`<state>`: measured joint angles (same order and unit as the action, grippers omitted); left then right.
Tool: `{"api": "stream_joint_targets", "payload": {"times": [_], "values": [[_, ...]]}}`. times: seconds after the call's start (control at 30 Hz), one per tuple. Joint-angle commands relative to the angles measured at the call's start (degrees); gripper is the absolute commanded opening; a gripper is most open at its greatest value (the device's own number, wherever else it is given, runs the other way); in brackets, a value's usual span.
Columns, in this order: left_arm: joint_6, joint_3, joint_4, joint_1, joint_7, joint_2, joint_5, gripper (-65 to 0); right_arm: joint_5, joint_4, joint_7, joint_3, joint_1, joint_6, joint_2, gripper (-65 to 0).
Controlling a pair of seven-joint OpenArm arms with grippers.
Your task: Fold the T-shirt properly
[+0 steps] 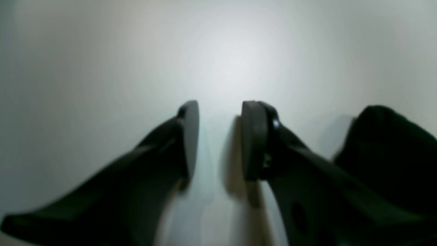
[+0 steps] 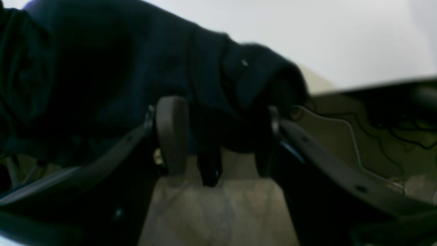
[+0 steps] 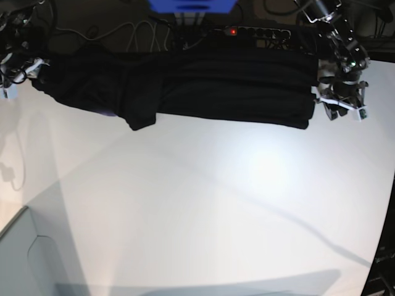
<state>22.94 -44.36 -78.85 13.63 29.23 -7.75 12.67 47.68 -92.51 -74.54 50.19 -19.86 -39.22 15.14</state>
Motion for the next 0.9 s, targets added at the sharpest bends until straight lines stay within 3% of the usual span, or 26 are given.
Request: {"api": "stream_joint_targets", "payload": {"times": [0.0, 0.6, 0.87], "values": [[-0.2, 0.2, 0.5, 1.0, 4.9, 0.2, -1.8, -44.2, 0.9, -0.8, 0.6, 0.6, -0.1, -0.8, 1.1, -34.4], [-0.3, -0.1, 0.5, 1.0, 4.9, 0.1, -1.8, -44.2, 0.7, 3.5, 0.6, -2.7, 3.3, -0.8, 0.3, -34.7], [-0.3, -0.3, 0.4, 1.0, 5.0, -0.3, -1.8, -44.2, 0.6, 10.5, 0.7, -6.7, 5.7, -0.8, 1.3, -45.9]]}}
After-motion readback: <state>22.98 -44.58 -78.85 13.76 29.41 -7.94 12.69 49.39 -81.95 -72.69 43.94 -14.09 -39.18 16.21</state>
